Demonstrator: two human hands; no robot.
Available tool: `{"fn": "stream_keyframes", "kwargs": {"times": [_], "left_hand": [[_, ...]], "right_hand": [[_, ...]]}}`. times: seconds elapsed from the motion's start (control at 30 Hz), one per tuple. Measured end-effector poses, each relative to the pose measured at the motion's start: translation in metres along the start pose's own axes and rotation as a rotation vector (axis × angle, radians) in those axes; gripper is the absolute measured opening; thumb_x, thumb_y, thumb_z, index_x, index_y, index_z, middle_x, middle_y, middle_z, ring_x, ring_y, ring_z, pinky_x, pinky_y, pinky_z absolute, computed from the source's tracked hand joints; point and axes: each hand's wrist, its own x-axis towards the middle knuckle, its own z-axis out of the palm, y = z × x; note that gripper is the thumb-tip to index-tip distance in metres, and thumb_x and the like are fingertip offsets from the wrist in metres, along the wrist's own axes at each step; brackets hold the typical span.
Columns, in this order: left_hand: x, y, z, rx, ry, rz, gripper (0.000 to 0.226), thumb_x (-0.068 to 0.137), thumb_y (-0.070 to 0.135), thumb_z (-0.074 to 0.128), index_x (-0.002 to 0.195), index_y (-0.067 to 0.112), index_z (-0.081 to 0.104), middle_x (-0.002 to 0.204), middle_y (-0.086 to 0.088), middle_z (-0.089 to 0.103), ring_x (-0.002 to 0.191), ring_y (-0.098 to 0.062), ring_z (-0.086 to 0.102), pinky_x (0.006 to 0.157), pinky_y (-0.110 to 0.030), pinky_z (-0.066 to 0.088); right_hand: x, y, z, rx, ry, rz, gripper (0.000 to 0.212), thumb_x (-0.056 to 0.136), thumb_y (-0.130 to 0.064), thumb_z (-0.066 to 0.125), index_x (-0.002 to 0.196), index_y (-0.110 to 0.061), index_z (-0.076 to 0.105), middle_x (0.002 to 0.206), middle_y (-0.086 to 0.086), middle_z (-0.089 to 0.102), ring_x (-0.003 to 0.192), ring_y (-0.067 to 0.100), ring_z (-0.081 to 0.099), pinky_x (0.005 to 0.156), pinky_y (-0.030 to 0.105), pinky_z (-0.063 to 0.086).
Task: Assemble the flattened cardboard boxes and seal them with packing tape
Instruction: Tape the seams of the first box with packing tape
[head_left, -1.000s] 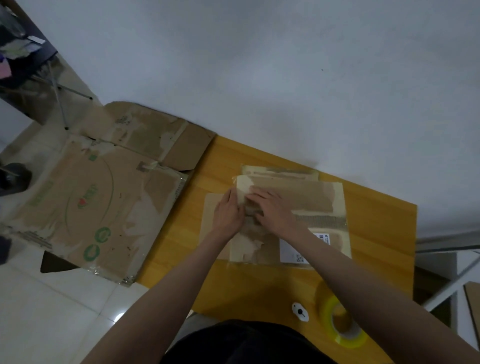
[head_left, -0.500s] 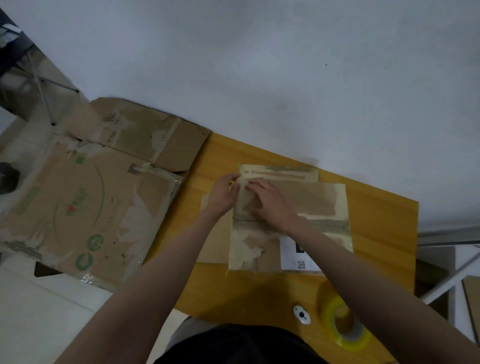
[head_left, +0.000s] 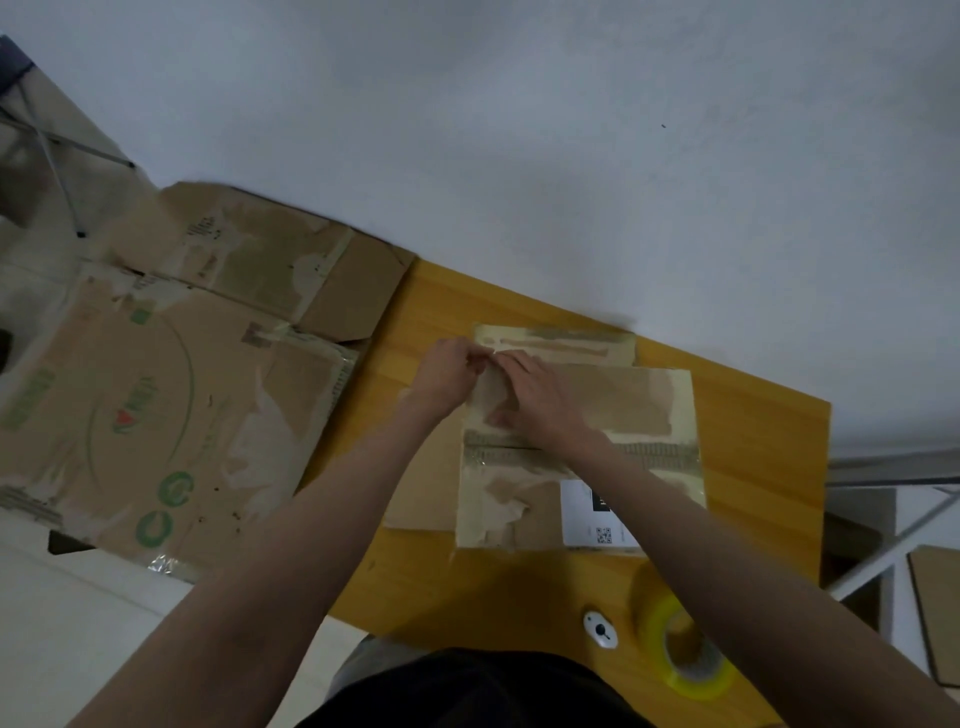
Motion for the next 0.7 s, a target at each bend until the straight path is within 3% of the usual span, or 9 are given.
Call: {"fn": "stream_keyframes", "kwargs": {"times": [0.07,0.13,0.27,0.43,0.53,0.7], "left_hand": [[-0.005,0.000,0.005,0.019,0.044,0.012,0.030,0.100,0.016,0.054,0.127,0.016,0.068,0.120,-0.008,0.071,0.109,-0.028,0.064,0.088,-0.037,0.051],[-0.009,-0.002,0.012,0.065,0.053,0.038,0.030,0.102,0.019,0.050,0.127,0.015,0.066,0.123,-0.007,0.069,0.109,-0.030,0.063,0.089,-0.041,0.050],[-0.008,-0.001,0.014,0.197,-0.068,0.050,0.038,0.108,0.024,0.034,0.140,0.019,0.053,0.140,-0.006,0.056,0.122,-0.031,0.055,0.098,-0.044,0.045],[-0.035,-0.006,0.016,0.329,-0.088,0.163,0.054,0.108,0.024,0.034,0.158,0.019,0.015,0.166,-0.005,0.012,0.150,-0.025,0.020,0.117,-0.039,0.026],[-0.081,-0.013,0.023,0.290,-0.039,0.230,0.059,0.105,0.026,0.042,0.158,0.017,0.018,0.166,-0.002,0.010,0.152,-0.021,0.013,0.123,-0.037,0.018],[-0.155,-0.039,0.034,0.285,-0.003,0.254,0.063,0.101,0.040,0.052,0.156,0.022,0.028,0.165,0.004,0.016,0.152,-0.016,0.011,0.124,-0.038,0.013]], "right_hand": [[-0.002,-0.001,0.001,-0.002,0.027,0.000,0.075,0.073,-0.029,0.082,0.137,-0.012,0.046,0.137,0.003,0.048,0.119,0.024,0.048,0.092,0.031,0.035],[-0.006,-0.002,0.002,0.009,0.046,0.004,0.072,0.076,-0.027,0.080,0.137,-0.010,0.047,0.142,0.005,0.047,0.124,0.025,0.046,0.099,0.034,0.037],[-0.014,-0.005,0.004,0.010,0.048,-0.010,0.074,0.081,-0.024,0.077,0.144,-0.007,0.043,0.153,0.008,0.038,0.139,0.025,0.037,0.114,0.037,0.032],[-0.024,-0.009,0.004,-0.056,0.037,-0.034,0.069,0.091,-0.018,0.066,0.152,-0.010,0.035,0.160,0.006,0.028,0.146,0.025,0.026,0.118,0.039,0.029],[-0.037,-0.013,0.005,-0.068,-0.026,-0.059,0.068,0.092,-0.025,0.067,0.151,-0.015,0.036,0.162,0.005,0.023,0.146,0.027,0.025,0.117,0.040,0.029],[-0.070,-0.018,0.019,-0.144,-0.035,-0.153,0.060,0.089,-0.034,0.070,0.142,-0.017,0.049,0.159,0.002,0.032,0.148,0.022,0.025,0.121,0.036,0.011]]}}
